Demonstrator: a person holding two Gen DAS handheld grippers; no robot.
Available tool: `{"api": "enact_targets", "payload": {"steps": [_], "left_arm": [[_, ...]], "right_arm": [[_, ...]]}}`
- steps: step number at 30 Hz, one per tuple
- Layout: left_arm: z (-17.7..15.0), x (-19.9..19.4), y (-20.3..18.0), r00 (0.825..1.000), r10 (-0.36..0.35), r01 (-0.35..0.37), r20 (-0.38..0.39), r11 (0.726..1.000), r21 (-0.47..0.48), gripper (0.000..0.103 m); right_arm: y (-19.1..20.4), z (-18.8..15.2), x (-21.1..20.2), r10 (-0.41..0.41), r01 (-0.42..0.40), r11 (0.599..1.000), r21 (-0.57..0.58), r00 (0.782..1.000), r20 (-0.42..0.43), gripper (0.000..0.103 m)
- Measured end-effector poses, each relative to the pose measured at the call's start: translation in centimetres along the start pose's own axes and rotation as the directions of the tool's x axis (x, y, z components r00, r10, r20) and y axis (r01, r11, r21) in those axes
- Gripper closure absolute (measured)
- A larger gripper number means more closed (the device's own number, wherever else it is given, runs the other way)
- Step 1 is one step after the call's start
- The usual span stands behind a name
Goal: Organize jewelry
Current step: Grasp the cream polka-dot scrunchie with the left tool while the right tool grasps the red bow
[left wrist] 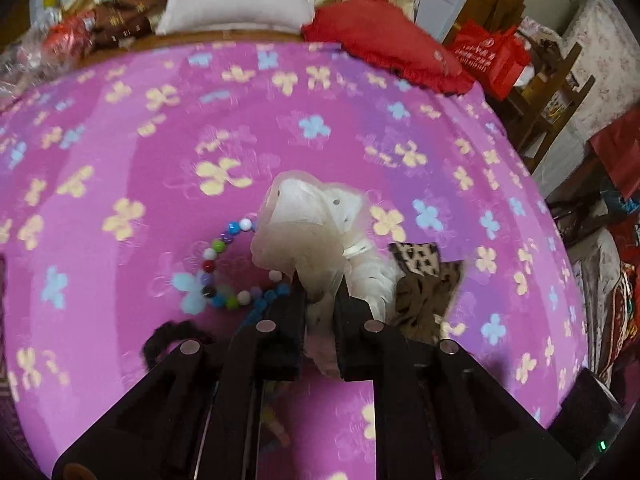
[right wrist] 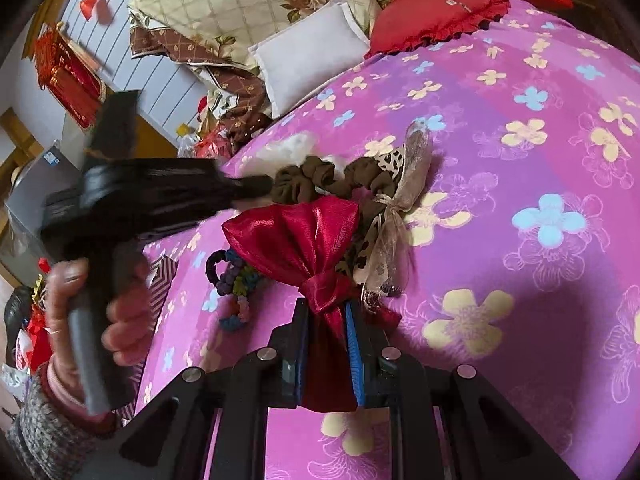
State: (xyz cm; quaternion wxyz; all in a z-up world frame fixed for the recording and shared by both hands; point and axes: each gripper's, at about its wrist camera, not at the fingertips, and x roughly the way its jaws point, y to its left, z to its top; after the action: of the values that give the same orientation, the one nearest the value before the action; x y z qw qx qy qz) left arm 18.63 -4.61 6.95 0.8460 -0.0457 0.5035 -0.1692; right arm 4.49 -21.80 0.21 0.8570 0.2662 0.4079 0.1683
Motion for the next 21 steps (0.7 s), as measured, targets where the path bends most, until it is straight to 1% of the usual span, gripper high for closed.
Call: {"api": "enact_targets", "payload": {"steps": [3,7,11,15,17,19,20,21], "left_arm": [[-1.1,-3.4,-0.5,0.998,0.011,-0.013,0.055,0.999,0.041,0.092],[-3.9,-7.9,-0.5,0.993,0.009,-0.02,0.121,0.996,0.089,0.092],[-7.3,-11.3,1.2,0.989,-0.027,0.016,0.144,0.997,0.072,0.092],[-10.5,-12.9,2.8,0.99,-0.027,0.02,0.137,0.998,0.052,0.092],[-12.3,-12.8,4.0,0.993,-0.03,0.027,0.111,0.999,0.031,0.092],[-14.2,-11.8,5.5,0.997,-0.047,0.047,0.059,0.999,-0.002,0.092],[-14.8,-11.5,5.9,0.998,-0.042,0.043,0.048,0.999,-0.011,0.092],[-15.7,-10.9,6.6,0.999,-0.021,0.022,0.03,0.999,-0.028,0.092]], "right_arm": [[-0.3,0.0,0.2,0.004,-0.004,1.0,0.008,1.0,-0.006,0.086],[-0.4,-0.1,0.5,0.012,-0.012,1.0,0.012,1.0,-0.02,0.086],[-0.1,-0.1,0.4,-0.013,0.013,1.0,0.003,1.0,-0.007,0.086],[0.7,-0.5,-0.1,0.004,-0.003,1.0,0.01,1.0,-0.014,0.086],[1.9,-1.0,-0.7,-0.02,0.02,1.0,-0.02,0.999,-0.025,0.086],[3.3,-2.0,-1.3,-0.041,0.039,0.998,-0.059,0.998,-0.045,0.086],[3.9,-2.6,-1.5,-0.049,0.045,0.996,-0.072,0.997,-0.056,0.086],[4.5,-3.2,-1.6,-0.064,0.058,0.995,-0.086,0.995,-0.07,0.086]]}}
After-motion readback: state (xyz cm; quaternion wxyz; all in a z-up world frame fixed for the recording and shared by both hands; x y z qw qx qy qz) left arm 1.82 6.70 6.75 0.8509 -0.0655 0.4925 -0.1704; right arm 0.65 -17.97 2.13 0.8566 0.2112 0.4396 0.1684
